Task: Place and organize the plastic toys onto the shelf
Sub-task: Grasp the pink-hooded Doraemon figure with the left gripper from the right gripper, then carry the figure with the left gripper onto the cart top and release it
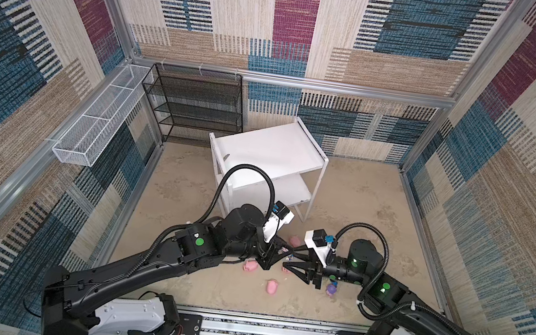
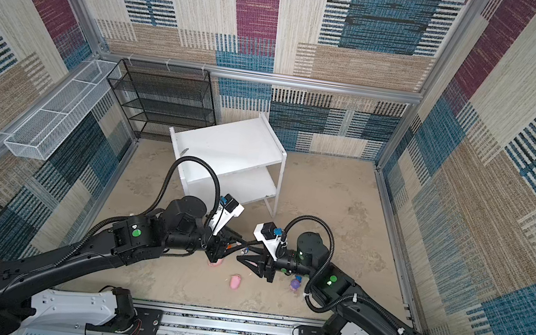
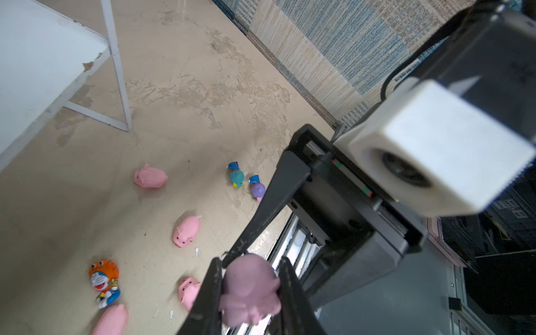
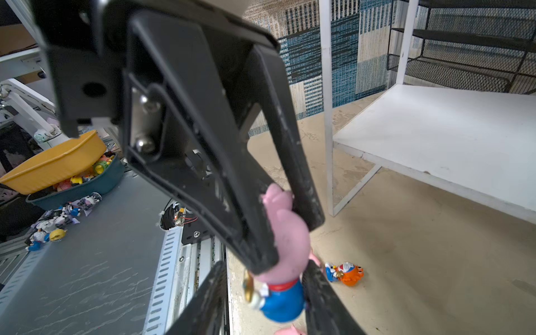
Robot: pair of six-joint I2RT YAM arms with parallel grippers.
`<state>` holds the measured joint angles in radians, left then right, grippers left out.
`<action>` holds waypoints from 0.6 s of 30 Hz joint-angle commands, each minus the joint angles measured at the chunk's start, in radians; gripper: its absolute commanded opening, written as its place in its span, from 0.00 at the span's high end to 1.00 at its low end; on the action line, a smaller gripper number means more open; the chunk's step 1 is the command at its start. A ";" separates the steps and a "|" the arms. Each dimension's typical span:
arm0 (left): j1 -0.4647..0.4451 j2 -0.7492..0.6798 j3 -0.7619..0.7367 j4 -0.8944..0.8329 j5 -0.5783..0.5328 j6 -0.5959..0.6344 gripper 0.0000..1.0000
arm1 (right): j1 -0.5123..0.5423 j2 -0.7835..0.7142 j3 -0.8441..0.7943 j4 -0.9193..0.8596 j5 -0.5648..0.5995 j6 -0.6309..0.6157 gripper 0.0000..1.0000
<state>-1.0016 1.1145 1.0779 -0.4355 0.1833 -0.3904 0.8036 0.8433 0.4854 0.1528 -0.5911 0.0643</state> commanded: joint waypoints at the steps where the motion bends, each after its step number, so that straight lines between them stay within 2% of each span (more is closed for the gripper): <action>1: -0.001 0.016 0.066 -0.086 -0.071 0.038 0.86 | 0.000 -0.006 0.002 0.011 0.005 0.008 0.42; 6: -0.001 0.074 0.228 -0.249 -0.185 0.078 0.86 | 0.000 -0.022 0.002 0.003 0.025 0.008 0.28; 12: -0.001 0.183 0.494 -0.453 -0.410 0.089 0.88 | 0.000 -0.014 0.016 -0.026 0.100 0.007 0.14; 13: 0.000 0.205 0.544 -0.485 -0.454 0.087 0.89 | 0.000 -0.009 0.019 -0.030 0.110 0.008 0.05; 14: 0.000 0.229 0.594 -0.518 -0.498 0.087 0.89 | 0.000 -0.004 0.023 -0.033 0.111 0.008 0.00; 18: 0.013 0.300 0.766 -0.626 -0.640 0.056 0.92 | 0.000 0.008 0.046 -0.060 0.123 0.005 0.00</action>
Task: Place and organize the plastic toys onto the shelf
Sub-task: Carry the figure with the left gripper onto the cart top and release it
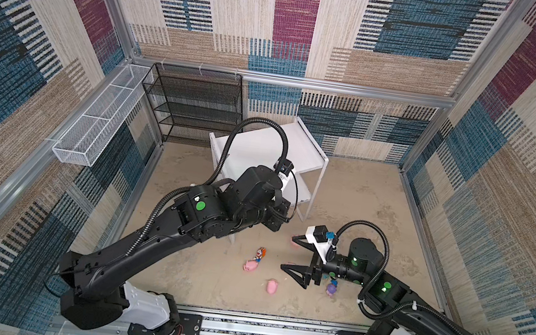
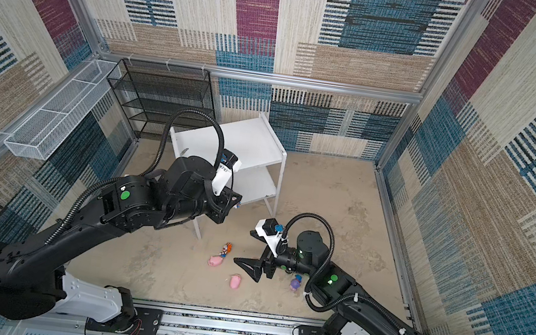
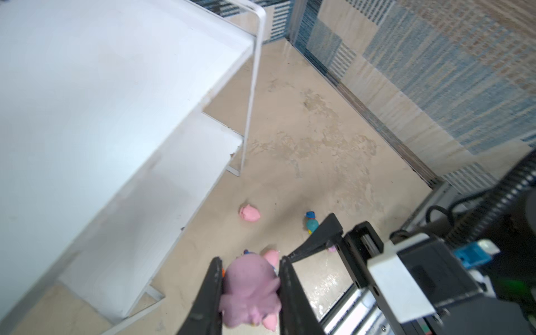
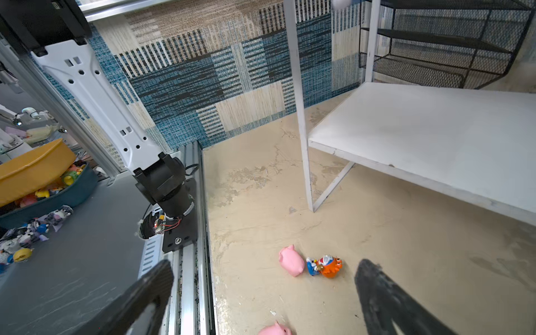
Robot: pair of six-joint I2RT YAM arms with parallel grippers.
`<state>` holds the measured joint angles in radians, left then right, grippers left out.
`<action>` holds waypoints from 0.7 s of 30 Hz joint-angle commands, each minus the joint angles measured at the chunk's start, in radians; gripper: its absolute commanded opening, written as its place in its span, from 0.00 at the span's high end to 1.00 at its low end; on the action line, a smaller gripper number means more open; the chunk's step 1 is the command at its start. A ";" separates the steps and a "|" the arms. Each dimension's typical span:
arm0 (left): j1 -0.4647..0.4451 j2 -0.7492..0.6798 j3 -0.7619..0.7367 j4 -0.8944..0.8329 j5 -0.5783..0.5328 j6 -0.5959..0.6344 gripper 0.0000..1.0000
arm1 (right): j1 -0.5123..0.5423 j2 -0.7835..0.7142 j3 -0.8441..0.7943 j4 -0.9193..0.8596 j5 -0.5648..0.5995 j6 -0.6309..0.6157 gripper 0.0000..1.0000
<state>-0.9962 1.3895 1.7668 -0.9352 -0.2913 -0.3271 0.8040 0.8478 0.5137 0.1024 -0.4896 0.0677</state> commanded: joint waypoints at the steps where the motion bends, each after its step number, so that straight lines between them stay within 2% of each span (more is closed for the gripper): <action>1: 0.014 0.039 0.115 -0.145 -0.190 -0.018 0.94 | 0.000 0.006 0.024 -0.021 0.027 -0.001 0.00; 5: 0.061 0.080 0.228 -0.201 -0.231 -0.058 0.97 | 0.000 0.003 0.041 -0.041 0.028 -0.008 0.00; 8: 0.105 0.107 0.271 -0.233 -0.219 -0.075 0.97 | 0.001 0.001 0.055 -0.055 0.030 -0.008 0.00; 21: 0.248 0.102 0.283 -0.242 -0.133 -0.125 0.98 | 0.000 -0.006 0.092 -0.139 0.101 -0.004 0.00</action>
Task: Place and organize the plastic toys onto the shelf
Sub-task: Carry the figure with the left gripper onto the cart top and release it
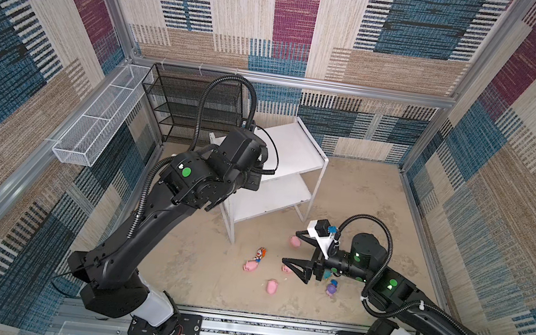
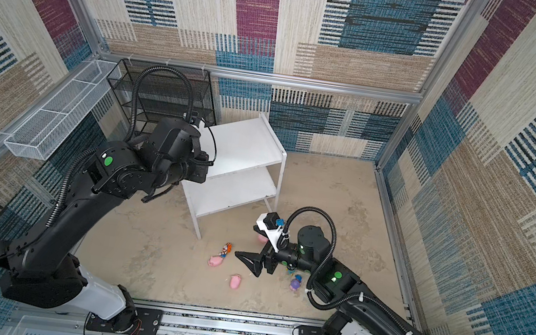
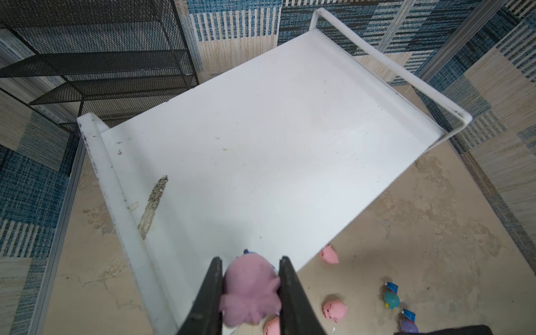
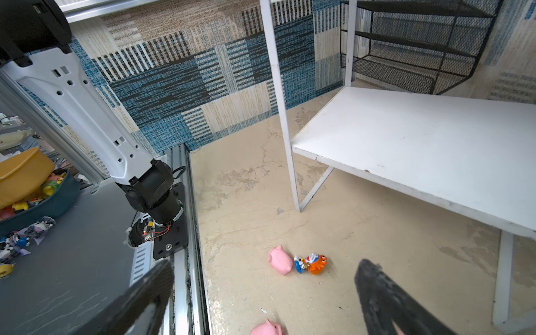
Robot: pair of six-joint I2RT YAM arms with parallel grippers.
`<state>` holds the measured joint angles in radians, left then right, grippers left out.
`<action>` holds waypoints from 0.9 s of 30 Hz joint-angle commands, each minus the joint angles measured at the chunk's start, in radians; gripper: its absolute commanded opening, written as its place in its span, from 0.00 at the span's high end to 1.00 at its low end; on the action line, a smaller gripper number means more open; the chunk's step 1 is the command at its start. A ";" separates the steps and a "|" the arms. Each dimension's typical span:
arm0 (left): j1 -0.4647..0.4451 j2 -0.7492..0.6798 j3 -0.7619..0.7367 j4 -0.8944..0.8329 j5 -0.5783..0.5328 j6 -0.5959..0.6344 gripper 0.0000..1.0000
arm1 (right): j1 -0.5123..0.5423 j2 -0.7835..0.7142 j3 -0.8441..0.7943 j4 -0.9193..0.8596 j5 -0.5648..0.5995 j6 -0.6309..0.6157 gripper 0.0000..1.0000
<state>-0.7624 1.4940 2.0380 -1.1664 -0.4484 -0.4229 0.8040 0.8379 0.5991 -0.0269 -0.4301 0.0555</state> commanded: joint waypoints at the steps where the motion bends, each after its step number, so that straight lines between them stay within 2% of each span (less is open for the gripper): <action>1: 0.021 -0.002 0.013 -0.011 0.035 -0.031 0.98 | 0.000 0.009 0.008 -0.012 0.051 0.012 0.00; 13: 0.053 0.005 0.022 -0.037 0.066 -0.042 0.97 | 0.000 0.046 0.012 -0.034 0.134 0.035 0.00; 27: 0.090 0.032 0.039 -0.085 0.104 -0.064 0.94 | 0.000 0.033 -0.001 -0.035 0.118 0.050 0.00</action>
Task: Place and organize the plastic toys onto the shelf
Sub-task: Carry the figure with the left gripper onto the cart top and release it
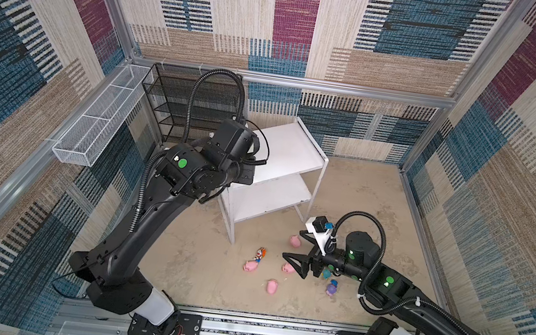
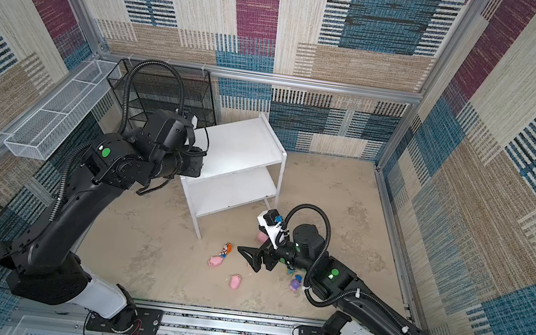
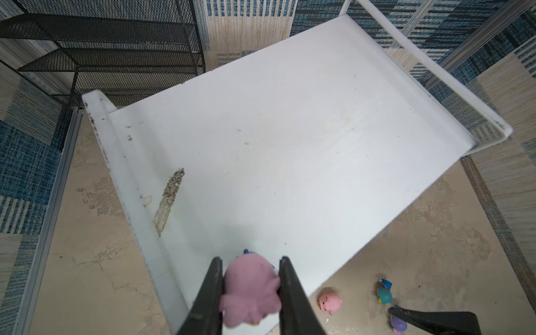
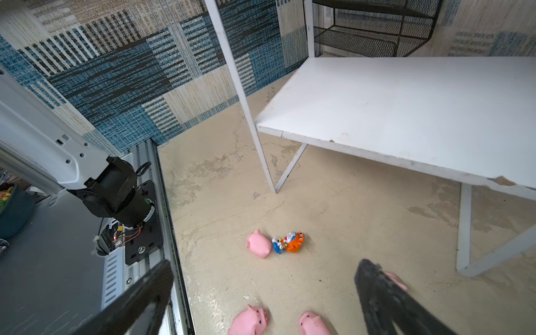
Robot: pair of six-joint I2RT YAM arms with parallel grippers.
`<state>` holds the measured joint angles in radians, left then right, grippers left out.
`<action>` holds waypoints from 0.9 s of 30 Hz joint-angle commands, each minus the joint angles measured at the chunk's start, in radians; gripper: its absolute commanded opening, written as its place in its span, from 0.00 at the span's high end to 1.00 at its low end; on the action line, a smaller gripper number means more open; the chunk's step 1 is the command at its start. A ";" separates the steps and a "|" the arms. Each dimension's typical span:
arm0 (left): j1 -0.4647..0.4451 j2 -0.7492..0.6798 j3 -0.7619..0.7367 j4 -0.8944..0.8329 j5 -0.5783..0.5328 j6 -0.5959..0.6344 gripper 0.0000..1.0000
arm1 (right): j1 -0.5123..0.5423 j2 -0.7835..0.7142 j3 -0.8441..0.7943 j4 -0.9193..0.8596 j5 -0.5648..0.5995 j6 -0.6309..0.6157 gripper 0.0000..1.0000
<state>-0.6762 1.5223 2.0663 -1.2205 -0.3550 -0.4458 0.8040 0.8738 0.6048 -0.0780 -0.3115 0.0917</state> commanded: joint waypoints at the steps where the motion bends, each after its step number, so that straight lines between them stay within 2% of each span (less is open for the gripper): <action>1: 0.005 0.004 0.010 -0.034 0.013 -0.041 0.94 | 0.000 -0.002 -0.010 0.020 -0.003 0.014 0.00; 4: 0.010 0.003 0.009 -0.043 0.013 -0.046 0.93 | 0.000 0.000 -0.014 0.025 -0.010 0.016 0.00; 22: 0.042 0.023 0.019 -0.043 0.040 -0.037 0.67 | 0.001 -0.006 -0.027 0.036 -0.015 0.017 0.00; 27: 0.047 0.029 0.029 -0.042 0.046 -0.032 0.63 | 0.001 -0.003 -0.028 0.036 -0.017 0.018 0.00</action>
<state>-0.6312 1.5478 2.0850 -1.2358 -0.3122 -0.4522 0.8040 0.8711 0.5781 -0.0719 -0.3222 0.0975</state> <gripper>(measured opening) 0.370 0.996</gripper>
